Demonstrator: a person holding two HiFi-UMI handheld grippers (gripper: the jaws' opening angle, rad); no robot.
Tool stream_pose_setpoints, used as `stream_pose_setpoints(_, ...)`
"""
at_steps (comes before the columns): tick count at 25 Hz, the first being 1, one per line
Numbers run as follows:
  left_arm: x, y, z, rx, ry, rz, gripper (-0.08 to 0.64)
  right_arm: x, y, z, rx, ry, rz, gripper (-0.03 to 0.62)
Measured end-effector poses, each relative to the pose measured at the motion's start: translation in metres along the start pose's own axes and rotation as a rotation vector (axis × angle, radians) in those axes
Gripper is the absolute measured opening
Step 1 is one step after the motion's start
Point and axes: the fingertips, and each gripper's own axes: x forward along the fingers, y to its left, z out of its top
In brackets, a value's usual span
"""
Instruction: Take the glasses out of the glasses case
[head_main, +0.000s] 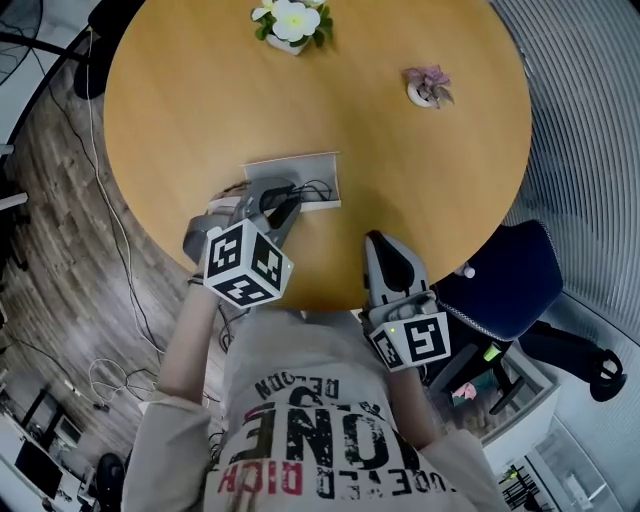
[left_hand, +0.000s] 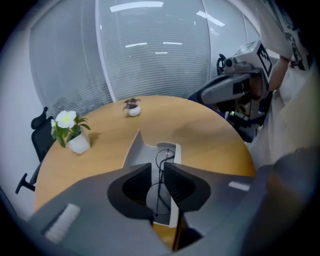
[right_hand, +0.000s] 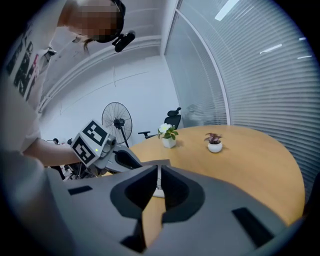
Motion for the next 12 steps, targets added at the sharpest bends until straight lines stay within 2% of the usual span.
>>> stream_pose_setpoints(3, 0.015, -0.005, -0.006, 0.053, 0.107, -0.082, 0.084, 0.002, -0.012, 0.001, 0.015, 0.003, -0.026, 0.031)
stream_pose_setpoints(6, 0.030, -0.005, -0.016, 0.107, 0.189, -0.113, 0.084, 0.006, -0.023, 0.003, 0.028, 0.005, -0.043, 0.031)
stream_pose_setpoints(12, 0.043, -0.003, -0.023, 0.086, 0.277, -0.177, 0.081, 0.017, -0.030, 0.002, 0.047, 0.017, -0.039, 0.031)
